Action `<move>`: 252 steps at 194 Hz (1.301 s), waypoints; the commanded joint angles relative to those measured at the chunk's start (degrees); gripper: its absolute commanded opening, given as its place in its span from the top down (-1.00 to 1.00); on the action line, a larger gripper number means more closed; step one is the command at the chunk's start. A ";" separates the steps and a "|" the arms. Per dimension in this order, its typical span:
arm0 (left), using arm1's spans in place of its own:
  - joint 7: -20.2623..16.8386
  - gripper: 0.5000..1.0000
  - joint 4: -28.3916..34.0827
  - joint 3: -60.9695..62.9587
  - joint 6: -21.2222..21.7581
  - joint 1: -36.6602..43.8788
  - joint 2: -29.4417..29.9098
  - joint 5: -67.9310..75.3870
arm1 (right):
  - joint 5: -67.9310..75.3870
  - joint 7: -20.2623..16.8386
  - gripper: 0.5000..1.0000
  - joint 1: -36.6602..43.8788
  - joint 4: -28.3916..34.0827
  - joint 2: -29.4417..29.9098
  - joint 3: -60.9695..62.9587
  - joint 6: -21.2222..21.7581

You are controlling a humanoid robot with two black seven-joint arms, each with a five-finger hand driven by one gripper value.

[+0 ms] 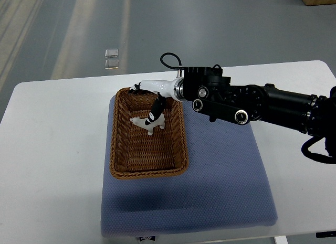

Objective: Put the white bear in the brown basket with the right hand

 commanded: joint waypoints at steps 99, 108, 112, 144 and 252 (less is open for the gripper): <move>0.08 -1.00 -0.47 -0.10 0.00 0.00 0.00 0.10 | 2.81 7.91 -0.66 -26.81 -0.44 -2.81 54.89 -11.11; -0.01 -1.00 -0.47 -0.10 0.00 0.00 0.00 0.10 | 5.89 8.79 -0.66 -28.48 -0.44 -1.58 57.97 -11.02; -0.01 -1.00 -0.47 -0.10 0.00 0.00 0.00 0.10 | 7.91 9.23 -0.66 -29.36 -0.44 -1.14 59.29 -10.94; 0.08 -1.00 -0.47 -0.10 0.44 0.00 0.00 0.01 | 27.06 12.74 -0.70 -31.91 -0.70 -0.44 62.37 -10.06; 0.08 -1.00 -0.47 -0.01 0.61 0.00 0.00 0.10 | 45.44 18.72 -0.72 -33.14 -3.17 -0.97 62.28 -2.85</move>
